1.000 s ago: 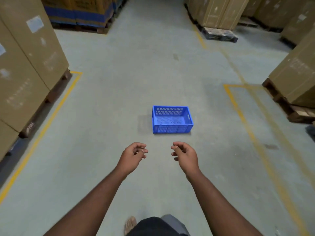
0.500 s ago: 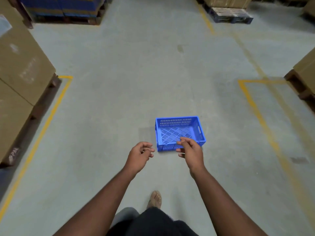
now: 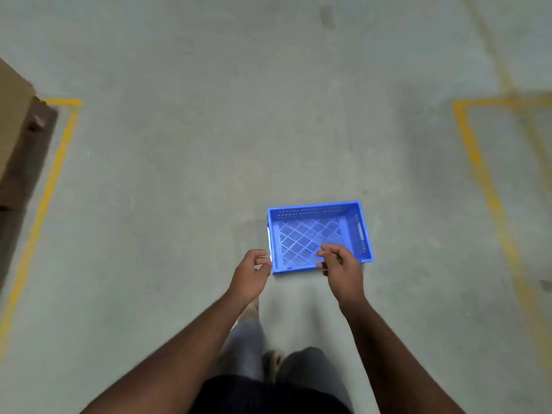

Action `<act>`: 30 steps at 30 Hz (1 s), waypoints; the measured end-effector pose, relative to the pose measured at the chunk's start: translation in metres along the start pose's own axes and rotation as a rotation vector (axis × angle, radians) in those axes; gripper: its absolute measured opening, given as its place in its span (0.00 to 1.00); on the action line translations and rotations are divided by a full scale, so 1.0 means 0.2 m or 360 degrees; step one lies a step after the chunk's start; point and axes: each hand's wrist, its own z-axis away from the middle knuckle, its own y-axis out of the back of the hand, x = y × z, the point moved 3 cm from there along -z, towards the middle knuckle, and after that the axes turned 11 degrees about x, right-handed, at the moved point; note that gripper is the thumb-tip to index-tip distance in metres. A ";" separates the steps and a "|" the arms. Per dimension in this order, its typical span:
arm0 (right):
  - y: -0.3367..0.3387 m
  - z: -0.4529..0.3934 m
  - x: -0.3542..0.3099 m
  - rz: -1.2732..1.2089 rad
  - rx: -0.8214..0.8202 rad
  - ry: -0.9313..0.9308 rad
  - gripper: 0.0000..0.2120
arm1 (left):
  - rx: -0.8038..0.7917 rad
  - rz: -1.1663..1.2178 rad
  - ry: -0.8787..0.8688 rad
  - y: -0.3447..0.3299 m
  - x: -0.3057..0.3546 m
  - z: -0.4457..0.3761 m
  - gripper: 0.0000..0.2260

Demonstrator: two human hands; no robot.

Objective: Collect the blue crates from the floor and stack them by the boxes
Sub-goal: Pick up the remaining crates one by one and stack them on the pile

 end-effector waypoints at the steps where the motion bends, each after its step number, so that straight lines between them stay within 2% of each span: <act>1: -0.03 -0.12 0.02 -0.0009 0.0038 -0.0027 0.05 | -0.0006 -0.0034 0.0023 -0.07 0.00 -0.12 0.08; 5: -0.12 -0.70 0.20 0.0043 0.0129 -0.0117 0.06 | -0.0003 -0.0084 0.0253 -0.45 -0.12 -0.67 0.10; 8: -0.18 -1.18 0.47 0.0278 0.0224 -0.0082 0.05 | 0.0004 -0.0311 0.0435 -0.77 -0.29 -1.06 0.22; 9: -0.19 -1.34 0.57 0.0402 0.0286 -0.0057 0.08 | -0.0007 -0.0462 0.0485 -0.89 -0.38 -1.19 0.29; 11: -0.17 -1.67 0.78 0.0545 0.0475 -0.0077 0.18 | 0.0068 -0.0738 0.0560 -1.08 -0.57 -1.44 0.40; 13: -0.17 -1.97 0.99 0.0652 0.0521 -0.0171 0.28 | 0.0181 -0.0837 0.0655 -1.24 -0.76 -1.65 0.43; 15: -0.18 -2.24 1.24 0.0815 0.0427 -0.0223 0.33 | 0.0353 -0.0688 0.0829 -1.37 -0.93 -1.82 0.43; 17: -0.18 -2.43 1.42 0.0981 0.0385 -0.0191 0.37 | 0.0605 -0.0385 0.1016 -1.45 -1.15 -1.99 0.45; 20: -0.16 -2.61 1.64 0.1249 0.0386 -0.0184 0.41 | 0.0865 -0.0193 0.1052 -1.53 -1.47 -2.15 0.40; 22: -0.13 -2.69 1.74 0.1226 0.0453 -0.0327 0.41 | 0.0988 -0.0191 0.0983 -1.54 -1.38 -2.10 0.33; 25: -0.05 -2.80 1.84 0.1102 0.0560 -0.0564 0.28 | 0.1032 -0.0225 0.0981 -1.52 -1.26 -2.04 0.18; 27: 0.01 -2.81 1.84 0.0996 0.0646 -0.0632 0.20 | 0.0996 -0.0003 0.1075 -1.48 -1.23 -2.00 0.10; 30: 0.13 -2.70 1.74 0.0798 0.0852 -0.0616 0.11 | 0.0884 0.0198 0.1157 -1.40 -1.15 -1.90 0.08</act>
